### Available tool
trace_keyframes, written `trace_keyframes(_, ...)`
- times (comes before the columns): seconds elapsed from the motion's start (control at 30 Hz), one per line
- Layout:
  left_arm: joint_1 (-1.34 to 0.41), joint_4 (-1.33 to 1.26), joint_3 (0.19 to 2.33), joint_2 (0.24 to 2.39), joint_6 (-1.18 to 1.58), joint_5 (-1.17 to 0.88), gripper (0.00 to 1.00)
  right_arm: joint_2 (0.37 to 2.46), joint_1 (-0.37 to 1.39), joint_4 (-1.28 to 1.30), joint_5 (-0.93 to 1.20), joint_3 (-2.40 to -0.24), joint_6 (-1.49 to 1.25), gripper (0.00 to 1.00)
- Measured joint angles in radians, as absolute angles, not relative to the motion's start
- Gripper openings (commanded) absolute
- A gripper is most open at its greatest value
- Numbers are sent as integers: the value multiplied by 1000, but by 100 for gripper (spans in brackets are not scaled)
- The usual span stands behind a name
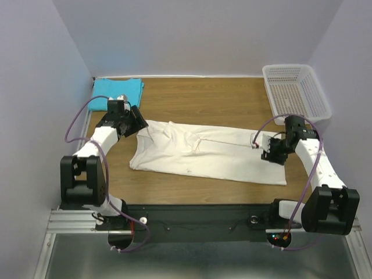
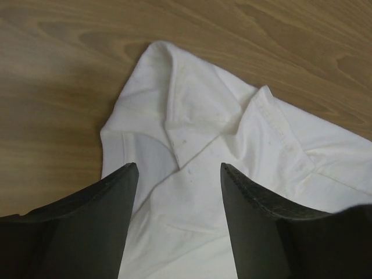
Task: Fold and stack the t-shirts
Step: Fold the tshirt
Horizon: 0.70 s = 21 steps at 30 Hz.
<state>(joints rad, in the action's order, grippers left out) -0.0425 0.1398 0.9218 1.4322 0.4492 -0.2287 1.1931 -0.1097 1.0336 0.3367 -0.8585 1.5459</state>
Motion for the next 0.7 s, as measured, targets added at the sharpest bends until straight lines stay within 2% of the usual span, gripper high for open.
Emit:
trace_keyframes(0.17,-43,123,1057,1629,360,-232,69,1214,-110,913,510,-969,1249,57)
trace_keyframes(0.5,-43,199,1266,1871,186,-273,68,1230,-110,765,715,-894,919,57)
trace_keyframes(0.63,-43,236,1321,1923,149,-256,63,1225,-110,725,743,-866,865,57)
trace_keyframes(0.7,-43,251,1332,1937,136,-252,54,1216,-110,706,753,-850,842,57)
